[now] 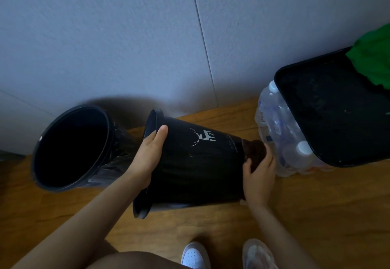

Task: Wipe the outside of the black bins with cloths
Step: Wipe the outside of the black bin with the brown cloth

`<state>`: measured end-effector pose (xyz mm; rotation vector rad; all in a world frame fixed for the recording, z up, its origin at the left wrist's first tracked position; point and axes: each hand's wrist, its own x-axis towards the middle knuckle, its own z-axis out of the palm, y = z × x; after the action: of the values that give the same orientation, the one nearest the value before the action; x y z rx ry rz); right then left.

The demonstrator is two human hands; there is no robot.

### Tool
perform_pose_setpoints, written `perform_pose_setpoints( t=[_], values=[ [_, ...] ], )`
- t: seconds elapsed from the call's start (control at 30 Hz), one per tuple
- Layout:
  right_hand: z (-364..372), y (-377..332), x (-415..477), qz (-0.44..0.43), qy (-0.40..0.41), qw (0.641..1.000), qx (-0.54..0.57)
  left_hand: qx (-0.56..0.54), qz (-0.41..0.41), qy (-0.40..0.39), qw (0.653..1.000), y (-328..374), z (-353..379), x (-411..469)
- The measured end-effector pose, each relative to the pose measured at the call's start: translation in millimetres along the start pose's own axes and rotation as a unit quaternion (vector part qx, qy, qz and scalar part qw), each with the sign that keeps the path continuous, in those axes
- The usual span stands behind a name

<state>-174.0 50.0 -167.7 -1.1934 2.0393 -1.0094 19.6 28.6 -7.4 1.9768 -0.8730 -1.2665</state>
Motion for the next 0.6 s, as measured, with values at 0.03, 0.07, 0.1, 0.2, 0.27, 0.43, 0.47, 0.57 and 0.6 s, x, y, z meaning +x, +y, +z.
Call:
perform_pose_setpoints(
  t=[0.03,0.07,0.1,0.2,0.27,0.43,0.47,0.57,0.6],
  values=[
    [-1.7,-0.4,2.3,0.013,-0.002,1.000,0.009,-0.003,0.003,0.000,1.000,1.6,1.8,-1.2],
    [-3.6,0.1,5.1,0.027,-0.008,1.000,0.014,-0.007,0.002,-0.005,1.000,3.7,3.8,-2.8],
    [-6.8,0.9,8.0,0.039,-0.018,0.999,0.013,-0.009,0.001,-0.012,1.000,5.9,5.9,-5.0],
    [-19.9,3.1,17.7,0.056,-0.062,0.997,-0.005,0.026,0.025,-0.036,0.999,11.2,9.4,-10.2],
    [-29.7,-0.3,23.0,0.072,-0.079,0.994,0.017,0.067,0.048,-0.049,0.995,15.0,11.4,-11.4],
    [-53.3,-16.5,24.5,0.150,-0.091,0.978,0.108,0.148,0.142,-0.059,0.977,31.9,22.5,-11.5],
    [-57.7,-19.5,23.9,0.155,-0.094,0.976,0.121,0.171,0.163,-0.063,0.970,34.2,26.7,-10.3],
    [-69.0,-27.5,23.7,0.165,-0.110,0.969,0.151,0.246,0.210,-0.072,0.943,36.5,41.3,-6.8],
    [-72.5,-29.5,24.7,0.165,-0.112,0.968,0.154,0.274,0.220,-0.076,0.933,36.2,46.2,-5.8]
  ],
)
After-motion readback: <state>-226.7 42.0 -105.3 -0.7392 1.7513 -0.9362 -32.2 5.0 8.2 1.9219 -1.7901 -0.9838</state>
